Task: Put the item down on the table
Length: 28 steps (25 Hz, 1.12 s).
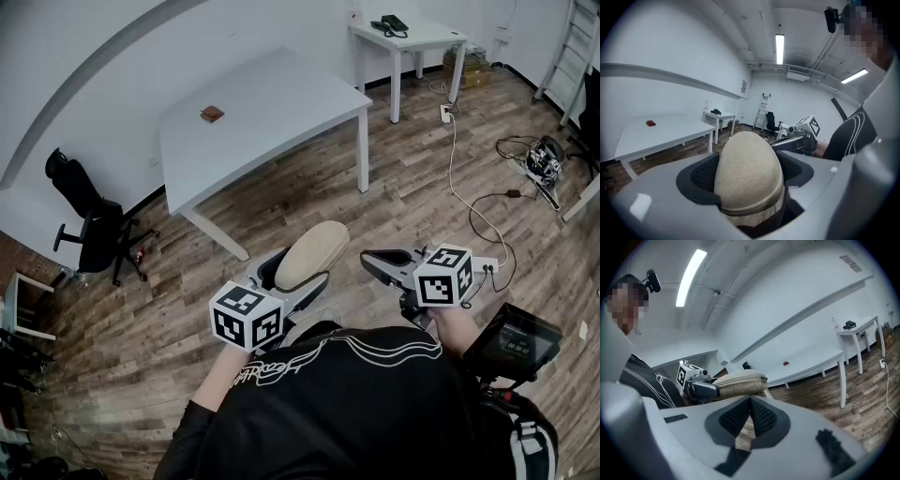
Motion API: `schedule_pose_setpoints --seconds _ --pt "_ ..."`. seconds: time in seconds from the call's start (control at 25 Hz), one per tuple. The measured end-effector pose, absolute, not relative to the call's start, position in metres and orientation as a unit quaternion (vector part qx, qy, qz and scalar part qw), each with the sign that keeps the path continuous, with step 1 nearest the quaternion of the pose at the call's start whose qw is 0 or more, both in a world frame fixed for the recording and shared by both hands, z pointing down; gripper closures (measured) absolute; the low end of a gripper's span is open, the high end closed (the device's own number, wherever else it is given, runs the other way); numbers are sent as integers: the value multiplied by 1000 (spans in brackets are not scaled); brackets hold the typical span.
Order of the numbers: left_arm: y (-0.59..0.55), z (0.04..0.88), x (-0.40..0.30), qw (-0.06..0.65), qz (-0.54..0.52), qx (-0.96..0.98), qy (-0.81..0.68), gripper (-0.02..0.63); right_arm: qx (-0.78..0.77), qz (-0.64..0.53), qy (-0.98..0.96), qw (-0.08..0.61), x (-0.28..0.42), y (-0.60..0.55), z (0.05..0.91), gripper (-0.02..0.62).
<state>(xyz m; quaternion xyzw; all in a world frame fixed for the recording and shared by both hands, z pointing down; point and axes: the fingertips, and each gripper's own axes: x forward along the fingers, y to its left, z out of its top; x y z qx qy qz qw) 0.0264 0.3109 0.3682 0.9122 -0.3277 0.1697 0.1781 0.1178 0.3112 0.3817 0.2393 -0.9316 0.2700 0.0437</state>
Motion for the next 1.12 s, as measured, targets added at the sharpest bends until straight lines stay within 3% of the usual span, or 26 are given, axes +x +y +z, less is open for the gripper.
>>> schedule_pose_setpoints --seconds 0.52,1.12 --pt "185 398 10 197 157 919 -304 222 270 296 -914 65 103 199 421 588" --pt "-48 408 -86 183 140 923 -307 222 268 293 -909 127 12 -37 421 588"
